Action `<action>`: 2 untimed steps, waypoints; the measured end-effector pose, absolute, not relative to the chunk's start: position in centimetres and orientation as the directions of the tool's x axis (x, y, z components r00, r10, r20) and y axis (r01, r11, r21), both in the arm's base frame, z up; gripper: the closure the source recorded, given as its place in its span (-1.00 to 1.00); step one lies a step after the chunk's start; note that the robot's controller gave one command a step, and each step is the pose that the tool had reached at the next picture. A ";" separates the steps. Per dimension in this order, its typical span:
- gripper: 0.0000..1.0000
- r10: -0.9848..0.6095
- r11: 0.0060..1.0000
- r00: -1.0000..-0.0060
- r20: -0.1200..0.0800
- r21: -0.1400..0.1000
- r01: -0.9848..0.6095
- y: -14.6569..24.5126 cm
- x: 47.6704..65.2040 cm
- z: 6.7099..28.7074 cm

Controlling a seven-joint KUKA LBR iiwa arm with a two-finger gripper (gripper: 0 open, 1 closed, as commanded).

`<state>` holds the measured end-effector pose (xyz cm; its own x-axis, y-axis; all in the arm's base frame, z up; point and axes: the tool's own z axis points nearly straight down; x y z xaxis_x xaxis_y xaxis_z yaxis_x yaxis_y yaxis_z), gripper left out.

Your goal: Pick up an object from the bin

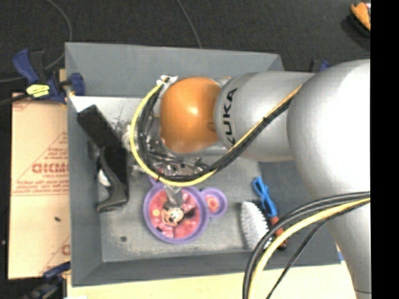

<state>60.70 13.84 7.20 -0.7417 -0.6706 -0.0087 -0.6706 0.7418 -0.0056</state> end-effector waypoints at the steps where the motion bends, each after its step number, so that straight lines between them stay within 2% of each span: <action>1: -1.00 -0.602 0.798 -0.798 -0.007 -0.020 -0.602 17.0 48.6 7.2; 2: 1.00 -0.774 0.633 -0.633 -0.012 -0.010 -0.774 16.6 53.2 7.1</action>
Offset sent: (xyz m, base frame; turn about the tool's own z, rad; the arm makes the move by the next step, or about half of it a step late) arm -0.0779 0.0290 -0.0020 -0.1532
